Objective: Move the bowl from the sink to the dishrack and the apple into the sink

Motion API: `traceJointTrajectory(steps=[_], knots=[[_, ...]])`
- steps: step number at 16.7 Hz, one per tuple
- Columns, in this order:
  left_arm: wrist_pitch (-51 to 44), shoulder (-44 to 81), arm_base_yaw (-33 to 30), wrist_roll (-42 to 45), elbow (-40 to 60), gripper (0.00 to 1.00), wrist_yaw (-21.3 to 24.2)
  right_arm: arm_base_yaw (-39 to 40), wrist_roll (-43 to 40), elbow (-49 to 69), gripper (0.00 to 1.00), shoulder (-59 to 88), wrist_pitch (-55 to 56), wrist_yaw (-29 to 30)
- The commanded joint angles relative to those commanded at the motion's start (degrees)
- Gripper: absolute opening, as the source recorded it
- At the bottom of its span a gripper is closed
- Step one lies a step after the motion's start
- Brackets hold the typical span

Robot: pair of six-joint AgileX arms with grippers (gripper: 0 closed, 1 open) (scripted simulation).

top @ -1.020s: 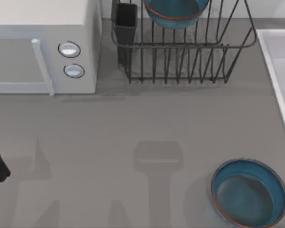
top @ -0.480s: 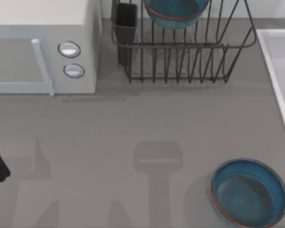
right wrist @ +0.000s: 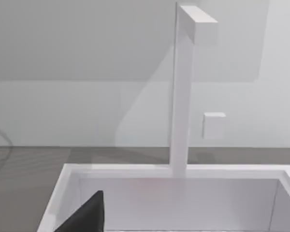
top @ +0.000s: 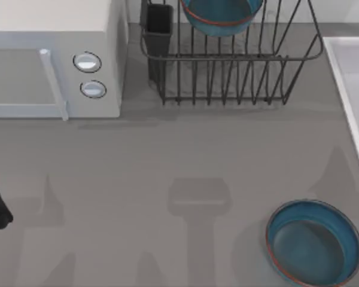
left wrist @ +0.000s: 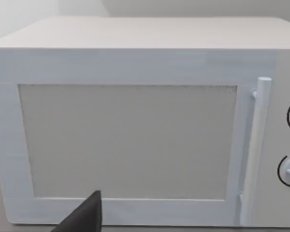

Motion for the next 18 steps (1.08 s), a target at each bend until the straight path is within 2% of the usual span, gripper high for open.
traceJointTrajectory(steps=[12, 18], knots=[[0.0, 0.0, 0.0, 0.0, 0.0, 1.0, 0.0, 17.07, 0.35, -18.1, 1.0, -78.15, -59.07, 15.77], [0.0, 0.0, 0.0, 0.0, 0.0, 1.0, 0.0, 23.21, -0.3, -22.52, 1.0, -99.89, -77.51, 21.58]])
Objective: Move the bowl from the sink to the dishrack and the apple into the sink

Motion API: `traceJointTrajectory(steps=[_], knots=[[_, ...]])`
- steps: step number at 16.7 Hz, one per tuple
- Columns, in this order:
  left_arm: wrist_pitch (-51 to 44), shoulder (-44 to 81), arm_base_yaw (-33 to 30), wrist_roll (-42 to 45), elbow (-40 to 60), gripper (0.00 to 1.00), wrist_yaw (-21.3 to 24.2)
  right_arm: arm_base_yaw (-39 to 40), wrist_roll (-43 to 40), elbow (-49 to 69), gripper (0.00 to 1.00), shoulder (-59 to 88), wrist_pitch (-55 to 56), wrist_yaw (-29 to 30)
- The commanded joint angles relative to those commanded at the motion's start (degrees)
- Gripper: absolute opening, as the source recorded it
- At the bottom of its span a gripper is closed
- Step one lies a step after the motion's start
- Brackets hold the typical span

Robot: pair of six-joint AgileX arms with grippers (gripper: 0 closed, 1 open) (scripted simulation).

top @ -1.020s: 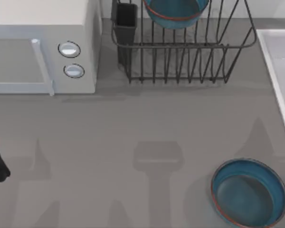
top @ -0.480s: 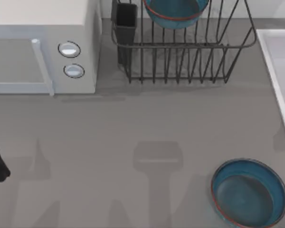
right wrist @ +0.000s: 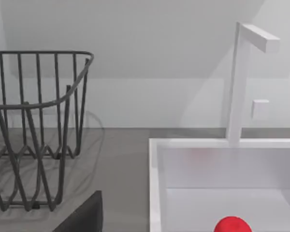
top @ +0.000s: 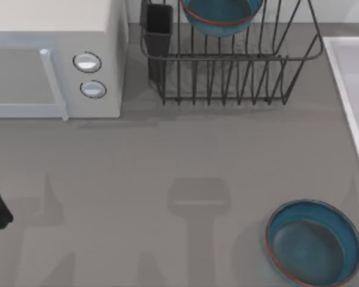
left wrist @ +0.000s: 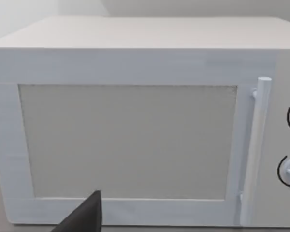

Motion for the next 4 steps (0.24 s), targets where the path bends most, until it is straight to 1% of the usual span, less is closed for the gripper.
traceJointTrajectory(steps=[4], knots=[[0.0, 0.0, 0.0, 0.0, 0.0, 1.0, 0.0, 0.88, -0.18, -0.4, 1.0, -2.69, -2.33, 0.84]])
